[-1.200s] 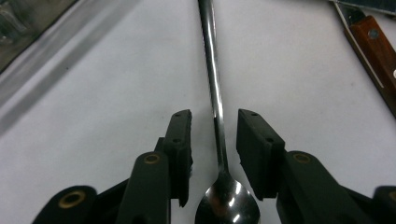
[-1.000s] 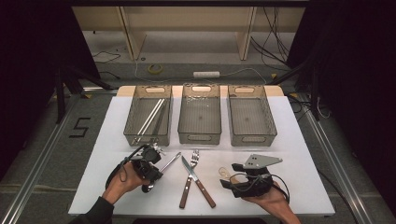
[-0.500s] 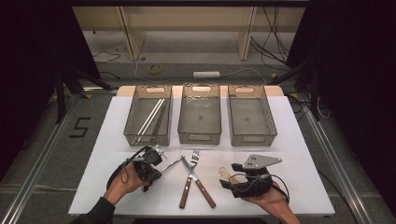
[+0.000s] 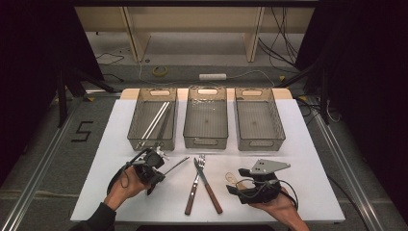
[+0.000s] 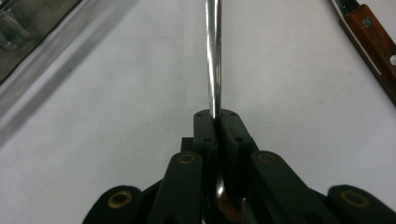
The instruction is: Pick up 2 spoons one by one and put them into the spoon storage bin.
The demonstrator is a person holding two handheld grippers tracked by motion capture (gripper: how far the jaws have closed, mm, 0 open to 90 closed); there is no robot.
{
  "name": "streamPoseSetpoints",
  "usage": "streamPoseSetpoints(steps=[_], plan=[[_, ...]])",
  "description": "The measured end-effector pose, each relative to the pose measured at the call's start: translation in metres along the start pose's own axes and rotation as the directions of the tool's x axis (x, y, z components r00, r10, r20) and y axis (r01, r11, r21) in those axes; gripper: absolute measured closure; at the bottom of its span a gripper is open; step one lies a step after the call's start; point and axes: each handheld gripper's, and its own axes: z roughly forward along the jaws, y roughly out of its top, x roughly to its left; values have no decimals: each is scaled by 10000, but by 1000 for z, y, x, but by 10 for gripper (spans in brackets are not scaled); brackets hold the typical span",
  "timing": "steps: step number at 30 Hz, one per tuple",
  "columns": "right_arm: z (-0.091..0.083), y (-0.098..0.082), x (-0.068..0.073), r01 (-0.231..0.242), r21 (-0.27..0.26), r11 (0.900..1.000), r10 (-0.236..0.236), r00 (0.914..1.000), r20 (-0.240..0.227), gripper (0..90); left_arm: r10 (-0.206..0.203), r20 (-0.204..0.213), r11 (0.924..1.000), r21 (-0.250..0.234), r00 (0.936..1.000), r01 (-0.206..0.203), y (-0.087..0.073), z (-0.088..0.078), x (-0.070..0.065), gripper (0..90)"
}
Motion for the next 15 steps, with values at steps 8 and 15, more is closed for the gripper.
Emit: streamPoseSetpoints(steps=[8, 15], plan=[[0, 0, 0, -37, 8, 10000, 37, 10000, -25, 282, -168, 241, 9979, -627, 9996, 183, 2, -10, 0, 854], [0, 0, -1, -80, -35, 10000, 80, 10000, -13, 282, -258, 600, 9897, -1388, 9979, 339, 9, -20, -1, 854]])
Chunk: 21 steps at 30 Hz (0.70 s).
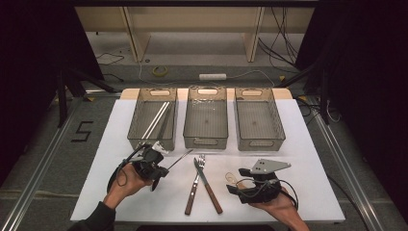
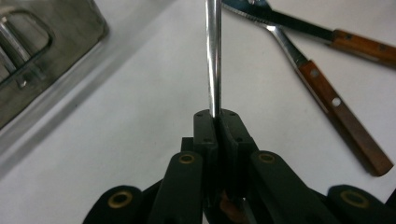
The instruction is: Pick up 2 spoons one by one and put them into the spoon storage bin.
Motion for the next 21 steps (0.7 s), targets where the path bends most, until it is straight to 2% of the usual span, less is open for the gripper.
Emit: streamPoseSetpoints(steps=[8, 21], plan=[[0, 0, -1, -77, -36, 10000, 77, 10000, 42, 282, -160, 77, 9973, -710, 9998, 165, 13, -6, 2, 855], [-1, -1, -4, -166, -108, 9998, 166, 9998, 75, 281, -243, 137, 9910, -1311, 9996, 259, 40, -8, 8, 855]])
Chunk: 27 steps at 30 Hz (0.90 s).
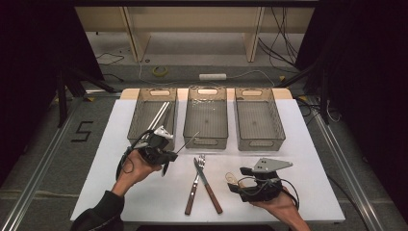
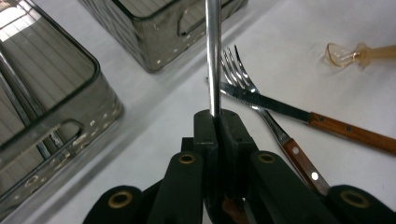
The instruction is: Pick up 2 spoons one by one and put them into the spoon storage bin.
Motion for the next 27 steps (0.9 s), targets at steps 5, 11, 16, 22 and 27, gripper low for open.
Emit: streamPoseSetpoints(steps=[5, 11, 16, 22, 27], plan=[[0, 0, 0, 3, -21, 10000, -3, 10000, 7, 282, -153, -12, 9994, -302, 9999, 153, 12, 0, 7, 855], [-1, 0, -1, -42, -4, 10000, 42, 10000, 6, 281, -271, -179, 9981, -555, 9995, 260, 24, 0, 13, 855], [-1, 0, -1, -33, -2, 10000, 33, 10000, -8, 282, -359, -127, 9962, -800, 9993, 347, 33, -1, 18, 855], [0, 0, -2, -38, -10, 10000, 38, 10000, -6, 282, -552, -155, 9937, -984, 9984, 534, 43, -1, 25, 855], [0, 0, -2, -35, -10, 10000, 35, 10000, -6, 282, -678, -153, 9906, -1205, 9976, 655, 53, 1, 29, 855]])
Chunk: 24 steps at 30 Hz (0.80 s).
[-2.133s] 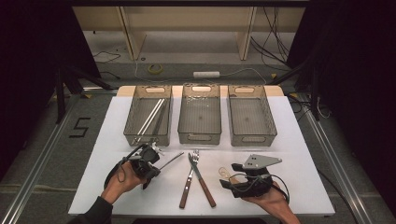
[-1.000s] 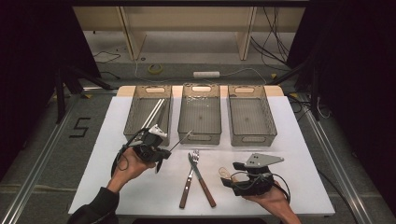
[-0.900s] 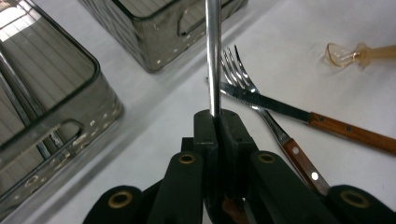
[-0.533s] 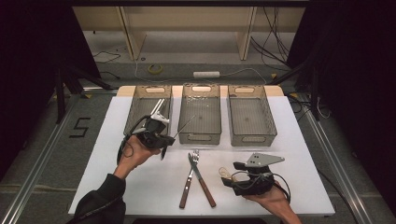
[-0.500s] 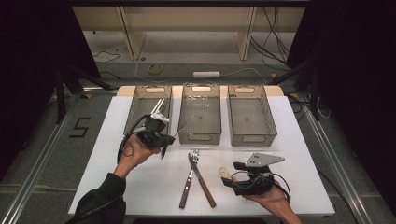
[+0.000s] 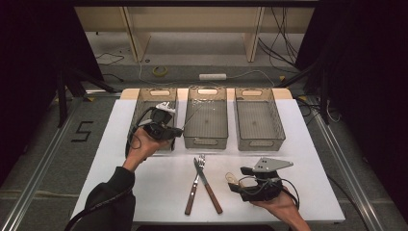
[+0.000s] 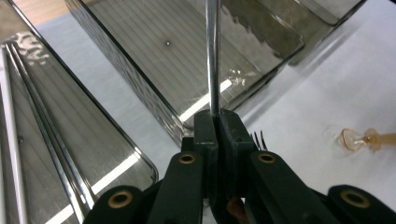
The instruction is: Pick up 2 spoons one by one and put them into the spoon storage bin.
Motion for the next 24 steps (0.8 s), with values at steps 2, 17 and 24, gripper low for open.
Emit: streamPoseSetpoints(steps=[2, 17, 24], plan=[[0, 0, 0, -5, -9, 10000, 5, 10000, -7, 281, -35, -43, 10000, -22, 10000, 35, 4, 2, 1, 855], [-1, 0, -1, -62, -21, 10000, 62, 10000, -24, 282, -496, 42, 9984, -258, 9988, 497, 32, 22, 10, 859], [-1, -1, -2, -55, -48, 10000, 55, 10000, -26, 282, -676, -57, 9975, -193, 9977, 675, 41, 33, 14, 881]])
